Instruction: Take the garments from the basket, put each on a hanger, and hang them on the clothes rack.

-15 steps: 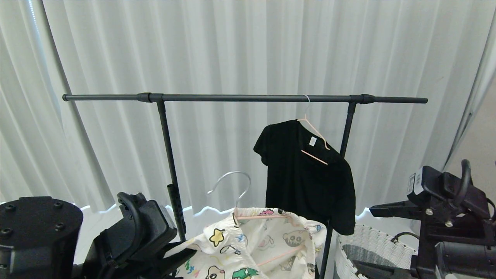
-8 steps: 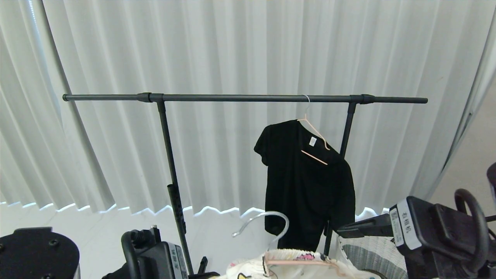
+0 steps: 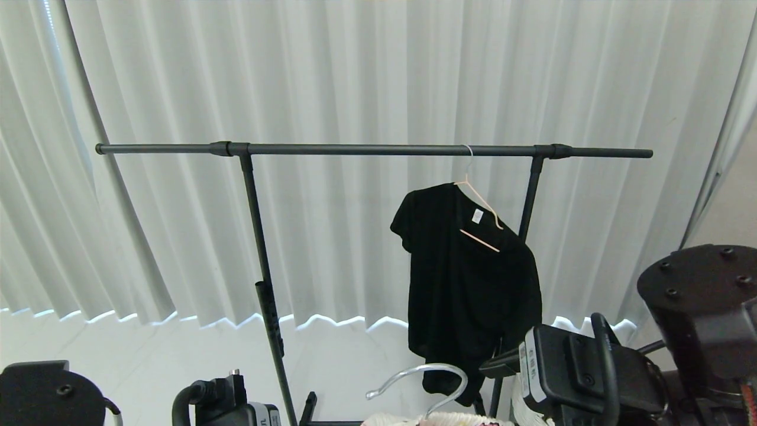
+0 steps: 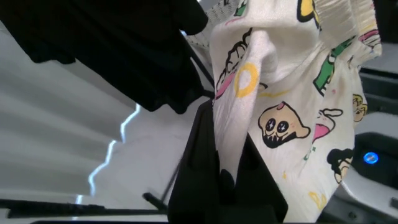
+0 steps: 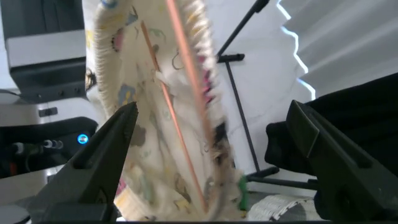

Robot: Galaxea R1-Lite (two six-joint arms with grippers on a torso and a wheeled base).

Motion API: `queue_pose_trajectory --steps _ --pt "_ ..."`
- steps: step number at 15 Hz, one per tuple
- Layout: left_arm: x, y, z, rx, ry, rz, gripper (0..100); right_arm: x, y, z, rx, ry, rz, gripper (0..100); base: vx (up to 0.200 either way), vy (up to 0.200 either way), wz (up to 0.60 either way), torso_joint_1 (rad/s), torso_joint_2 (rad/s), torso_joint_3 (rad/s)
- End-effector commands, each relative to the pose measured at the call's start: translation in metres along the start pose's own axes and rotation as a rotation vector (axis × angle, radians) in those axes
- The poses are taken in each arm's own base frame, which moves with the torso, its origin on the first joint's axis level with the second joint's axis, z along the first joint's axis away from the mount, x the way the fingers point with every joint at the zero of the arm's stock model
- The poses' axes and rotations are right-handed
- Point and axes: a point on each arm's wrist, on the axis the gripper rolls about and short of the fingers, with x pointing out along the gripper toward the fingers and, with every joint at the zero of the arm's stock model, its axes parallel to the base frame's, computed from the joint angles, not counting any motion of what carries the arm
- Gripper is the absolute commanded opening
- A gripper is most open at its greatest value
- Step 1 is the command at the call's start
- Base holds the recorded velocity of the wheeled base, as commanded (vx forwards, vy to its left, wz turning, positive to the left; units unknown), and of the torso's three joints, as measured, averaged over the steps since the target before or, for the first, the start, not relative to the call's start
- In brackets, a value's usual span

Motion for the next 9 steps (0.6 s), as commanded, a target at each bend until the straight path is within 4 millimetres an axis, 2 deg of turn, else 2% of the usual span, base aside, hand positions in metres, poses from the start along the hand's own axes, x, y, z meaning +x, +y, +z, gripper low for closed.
queue_pose_trajectory --steps 1,5,6,9 --pt "-0.0006 -0.0006 -0.0010 0.004 0.001 -0.001 0 0.0063 -0.0011 -0.0025 0.000 0.028 0.007 100 0.000 0.000 0.00 0.000 0.00 0.000" --pt "-0.0007 0.0002 0.0003 0.004 -0.010 0.004 0 0.0094 -0.0005 -0.0050 0.005 0.060 0.020 100 0.000 0.000 0.00 0.000 0.00 0.000" --pt "-0.0007 0.0000 0.0004 0.006 -0.011 0.003 0 0.0099 -0.0006 -0.0051 0.006 0.062 0.020 0 0.000 0.000 0.00 0.000 0.00 0.000" --pt "-0.0010 0.0001 0.0000 0.004 -0.010 0.004 0 0.0128 -0.0012 -0.0051 0.006 0.066 0.020 0 0.000 0.000 0.00 0.000 0.00 0.000"
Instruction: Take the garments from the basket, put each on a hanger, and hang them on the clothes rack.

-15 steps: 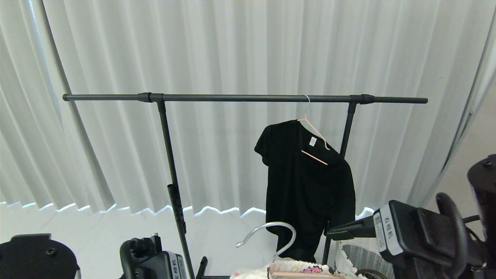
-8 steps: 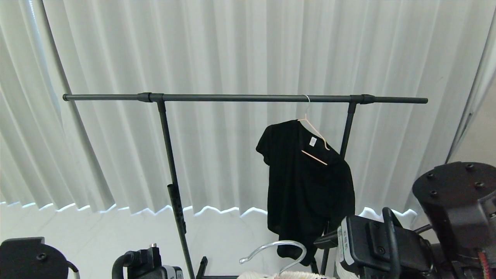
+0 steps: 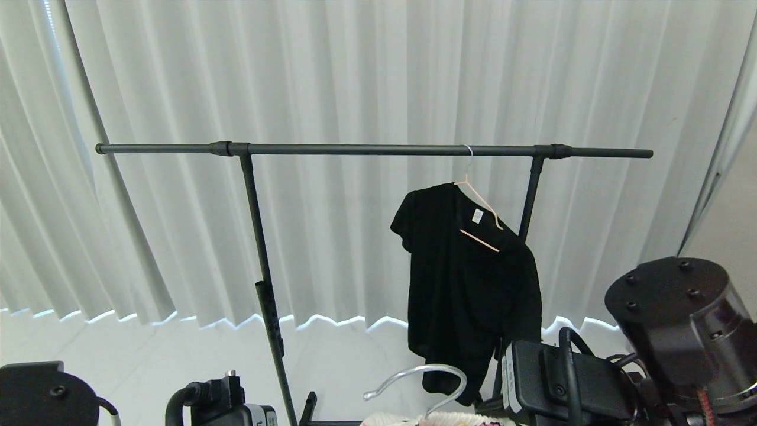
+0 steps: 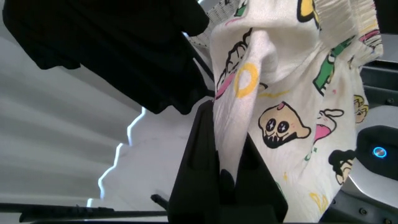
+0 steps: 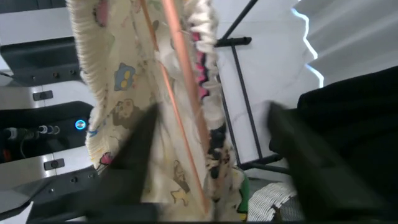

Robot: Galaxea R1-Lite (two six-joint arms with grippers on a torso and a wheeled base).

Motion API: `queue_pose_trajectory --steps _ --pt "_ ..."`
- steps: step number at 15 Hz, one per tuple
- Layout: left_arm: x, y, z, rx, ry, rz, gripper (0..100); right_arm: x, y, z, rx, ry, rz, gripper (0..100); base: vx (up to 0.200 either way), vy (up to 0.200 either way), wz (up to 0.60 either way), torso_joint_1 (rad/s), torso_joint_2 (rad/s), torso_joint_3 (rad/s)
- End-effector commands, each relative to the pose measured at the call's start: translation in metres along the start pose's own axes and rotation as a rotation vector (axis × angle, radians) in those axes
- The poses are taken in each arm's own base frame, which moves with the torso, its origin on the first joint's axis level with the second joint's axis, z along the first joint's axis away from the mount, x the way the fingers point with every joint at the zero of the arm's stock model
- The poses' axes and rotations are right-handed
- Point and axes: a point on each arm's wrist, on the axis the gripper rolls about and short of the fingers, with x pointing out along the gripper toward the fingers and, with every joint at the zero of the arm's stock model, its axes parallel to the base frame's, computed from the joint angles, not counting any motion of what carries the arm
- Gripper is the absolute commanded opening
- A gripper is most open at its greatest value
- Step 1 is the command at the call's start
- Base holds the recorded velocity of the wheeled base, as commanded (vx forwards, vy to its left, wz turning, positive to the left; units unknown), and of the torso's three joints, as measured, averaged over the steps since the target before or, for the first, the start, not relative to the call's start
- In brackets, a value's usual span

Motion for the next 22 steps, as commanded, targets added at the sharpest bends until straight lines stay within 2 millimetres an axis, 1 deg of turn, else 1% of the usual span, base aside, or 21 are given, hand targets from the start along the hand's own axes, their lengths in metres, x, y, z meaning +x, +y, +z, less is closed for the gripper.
queue_pose_trajectory --steps 1,4,6,7,9,11,13,14,15,16,17,19,20,22 --pt "0.000 0.000 0.000 0.000 -0.001 0.001 0 0.002 0.000 0.000 0.000 0.002 0.000 0 0.000 0.000 0.00 0.000 0.00 0.000" --pt "0.000 -0.002 -0.004 0.000 0.012 -0.004 0 0.000 0.000 0.001 -0.003 -0.003 -0.006 0 0.000 0.000 0.00 0.000 0.00 0.000" --pt "0.000 -0.002 -0.005 -0.001 0.010 -0.001 0 -0.004 0.000 0.002 -0.054 -0.017 -0.014 0 0.000 0.000 0.00 0.000 0.00 0.000" --pt "0.001 -0.001 -0.005 -0.008 0.006 0.004 100 -0.006 -0.001 0.002 -0.088 -0.022 -0.018 0 0.000 0.000 0.00 0.000 0.00 0.000" --pt "0.002 0.004 -0.006 -0.024 0.018 0.034 100 -0.012 -0.004 0.002 -0.168 -0.044 -0.044 0 0.000 0.000 0.00 0.000 0.00 0.000" --pt "-0.004 0.009 -0.008 -0.043 0.010 0.077 100 -0.023 -0.021 -0.004 -0.237 -0.043 -0.121 0 0.000 0.000 0.00 0.000 0.00 0.000" --pt "-0.011 0.008 -0.010 -0.040 -0.010 0.084 100 -0.030 -0.038 -0.011 -0.228 -0.027 -0.192 0 0.000 0.000 0.00 0.000 0.00 0.000" --pt "-0.015 0.006 -0.014 -0.035 -0.010 0.084 100 -0.035 -0.045 -0.013 -0.209 -0.025 -0.226 0 0.000 0.000 0.00 0.000 0.00 0.000" --pt "-0.018 0.003 -0.023 -0.041 0.013 0.087 100 -0.040 -0.051 -0.016 -0.203 -0.023 -0.259 0 0.000 0.000 0.00 0.000 0.00 0.000" --pt "-0.020 0.004 -0.034 -0.066 0.047 0.115 100 -0.043 -0.055 -0.018 -0.205 -0.020 -0.277 0 0.000 0.000 0.00 0.000 0.00 0.000" --pt "-0.022 0.008 -0.051 -0.116 0.120 0.174 100 -0.049 -0.057 -0.019 -0.212 -0.039 -0.281 0 0.000 0.000 0.00 0.000 0.00 0.000" --pt "-0.026 0.018 -0.072 -0.211 0.216 0.275 100 -0.056 -0.057 -0.019 -0.215 -0.069 -0.281 0 0.000 0.000 0.00 0.000 0.00 0.000" --pt "-0.025 0.025 -0.077 -0.256 0.242 0.300 100 -0.060 -0.055 -0.018 -0.223 -0.087 -0.275 0 0.000 0.000 0.00 0.000 0.00 0.000" --pt "-0.020 0.028 -0.078 -0.312 0.254 0.288 100 -0.064 -0.051 -0.016 -0.236 -0.109 -0.274 0 0.000 0.000 0.00 0.000 0.00 0.000"
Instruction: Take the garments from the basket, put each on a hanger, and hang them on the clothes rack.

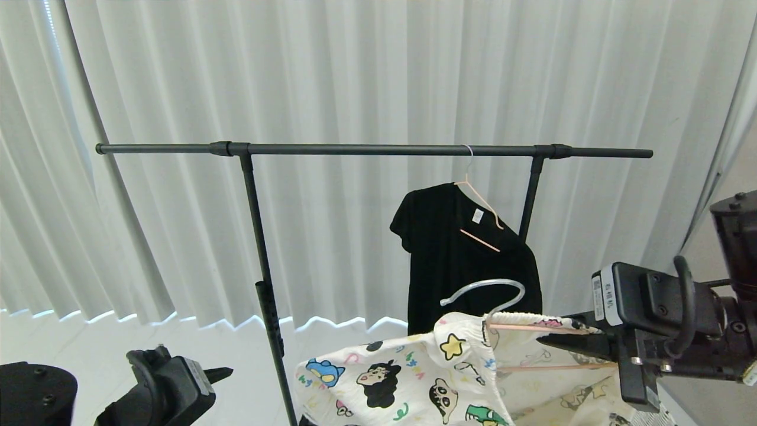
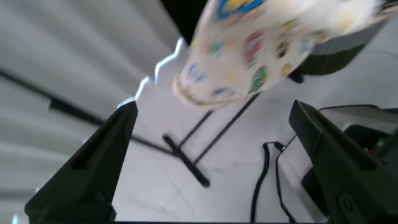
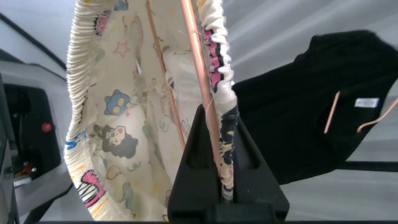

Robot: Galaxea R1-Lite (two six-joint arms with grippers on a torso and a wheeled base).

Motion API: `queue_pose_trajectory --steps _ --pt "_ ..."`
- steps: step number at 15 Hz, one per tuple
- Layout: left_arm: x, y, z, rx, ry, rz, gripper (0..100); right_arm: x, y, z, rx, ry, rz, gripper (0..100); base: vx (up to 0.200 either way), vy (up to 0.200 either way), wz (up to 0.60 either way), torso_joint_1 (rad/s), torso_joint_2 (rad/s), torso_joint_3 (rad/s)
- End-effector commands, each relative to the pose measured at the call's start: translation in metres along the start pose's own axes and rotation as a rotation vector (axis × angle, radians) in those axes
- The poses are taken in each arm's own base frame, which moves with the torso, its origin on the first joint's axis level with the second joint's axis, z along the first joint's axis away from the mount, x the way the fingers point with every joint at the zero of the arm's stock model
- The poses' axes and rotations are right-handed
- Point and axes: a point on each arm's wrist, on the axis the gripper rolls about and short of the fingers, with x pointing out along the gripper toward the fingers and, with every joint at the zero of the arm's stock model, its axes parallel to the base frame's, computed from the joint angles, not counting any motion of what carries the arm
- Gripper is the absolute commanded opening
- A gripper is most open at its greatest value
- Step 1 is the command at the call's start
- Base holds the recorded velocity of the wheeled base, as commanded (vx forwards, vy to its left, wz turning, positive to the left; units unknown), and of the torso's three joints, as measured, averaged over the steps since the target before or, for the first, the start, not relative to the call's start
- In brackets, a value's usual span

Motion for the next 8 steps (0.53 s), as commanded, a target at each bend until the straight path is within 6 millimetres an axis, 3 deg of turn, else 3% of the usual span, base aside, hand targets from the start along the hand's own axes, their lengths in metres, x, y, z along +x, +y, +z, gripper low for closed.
queue_pose_trajectory --steps 1,5,6,8 --pt "0.009 0.004 -0.004 -0.049 0.060 0.004 100 -0.007 0.001 0.004 -0.012 -0.026 -0.012 0 0.000 0.000 0.00 0.000 0.00 0.000" --pt "0.019 0.009 0.011 -0.097 0.046 0.000 100 -0.014 0.010 0.012 -0.043 -0.070 0.008 0 0.000 0.000 0.00 0.000 0.00 0.000" --pt "0.019 0.009 0.012 -0.097 0.042 -0.003 0 -0.014 0.010 0.012 -0.045 -0.074 0.010 0 0.000 0.000 0.00 0.000 0.00 0.000" --pt "0.018 0.007 0.011 -0.098 0.032 -0.041 0 -0.014 0.010 0.013 -0.046 -0.075 0.011 0 0.000 0.000 0.00 0.000 0.00 0.000"
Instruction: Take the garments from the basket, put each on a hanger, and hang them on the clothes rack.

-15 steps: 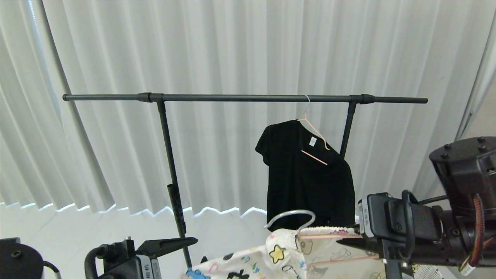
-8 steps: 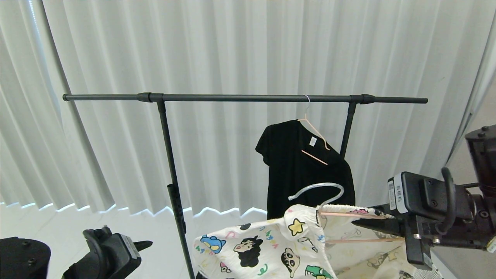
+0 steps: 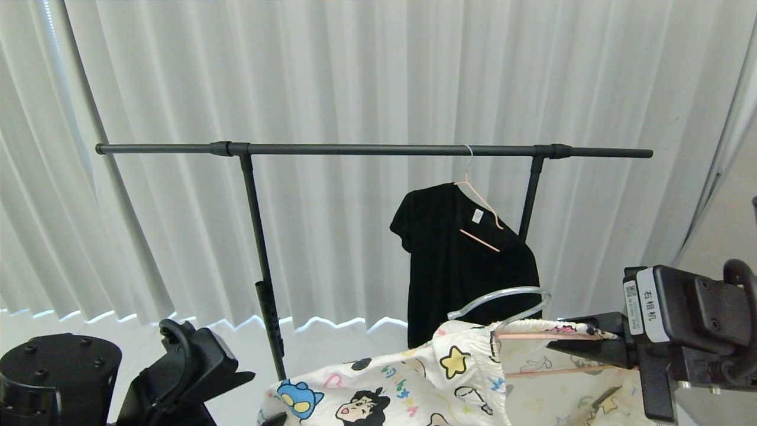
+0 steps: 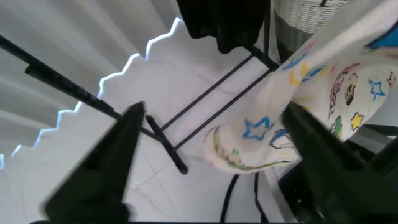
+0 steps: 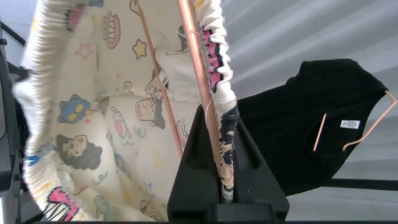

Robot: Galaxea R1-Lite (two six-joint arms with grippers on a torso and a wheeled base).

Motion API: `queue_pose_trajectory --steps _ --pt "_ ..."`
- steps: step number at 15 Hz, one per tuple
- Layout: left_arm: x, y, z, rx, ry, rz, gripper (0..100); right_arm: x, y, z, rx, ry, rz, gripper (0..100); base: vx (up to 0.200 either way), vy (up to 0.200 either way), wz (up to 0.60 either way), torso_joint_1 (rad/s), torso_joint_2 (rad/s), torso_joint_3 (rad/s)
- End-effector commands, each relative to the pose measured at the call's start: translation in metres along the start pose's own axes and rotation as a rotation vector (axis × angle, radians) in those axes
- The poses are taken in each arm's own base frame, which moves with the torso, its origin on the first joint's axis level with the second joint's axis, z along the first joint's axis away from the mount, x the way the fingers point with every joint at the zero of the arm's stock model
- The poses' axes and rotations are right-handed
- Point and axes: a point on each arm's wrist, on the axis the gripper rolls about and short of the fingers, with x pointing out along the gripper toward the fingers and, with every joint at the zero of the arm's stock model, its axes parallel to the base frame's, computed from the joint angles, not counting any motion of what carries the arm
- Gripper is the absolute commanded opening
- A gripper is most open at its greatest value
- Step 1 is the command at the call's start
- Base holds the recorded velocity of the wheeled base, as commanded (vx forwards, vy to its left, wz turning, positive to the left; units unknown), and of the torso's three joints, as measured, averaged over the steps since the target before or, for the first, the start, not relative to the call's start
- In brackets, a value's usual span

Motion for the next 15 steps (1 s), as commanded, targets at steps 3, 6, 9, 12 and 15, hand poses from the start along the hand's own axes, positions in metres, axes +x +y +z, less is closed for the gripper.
queue_pose_trajectory --steps 3,6,9,12,15 --pt "0.005 0.009 -0.005 -0.044 0.045 0.041 0 -0.004 0.001 0.001 0.000 -0.011 -0.008 0 0.000 0.000 0.00 0.000 0.00 0.000" --pt "0.002 0.023 -0.022 -0.126 0.105 0.129 0 -0.005 0.000 0.002 0.004 -0.017 -0.012 0 0.000 0.000 0.00 0.000 0.00 0.000" --pt "0.002 0.025 -0.038 -0.172 0.170 0.155 0 -0.004 -0.003 0.006 0.021 -0.059 -0.047 0 0.000 0.000 0.00 0.000 0.00 0.000" --pt "0.002 0.026 -0.038 -0.177 0.170 0.161 0 -0.003 -0.005 0.008 0.045 -0.073 -0.060 0 0.000 0.000 0.00 0.000 0.00 0.000" --pt "0.000 0.029 -0.032 -0.170 0.139 0.172 0 -0.003 -0.005 0.008 0.052 -0.071 -0.063 0 0.000 0.000 0.00 0.000 0.00 0.000"
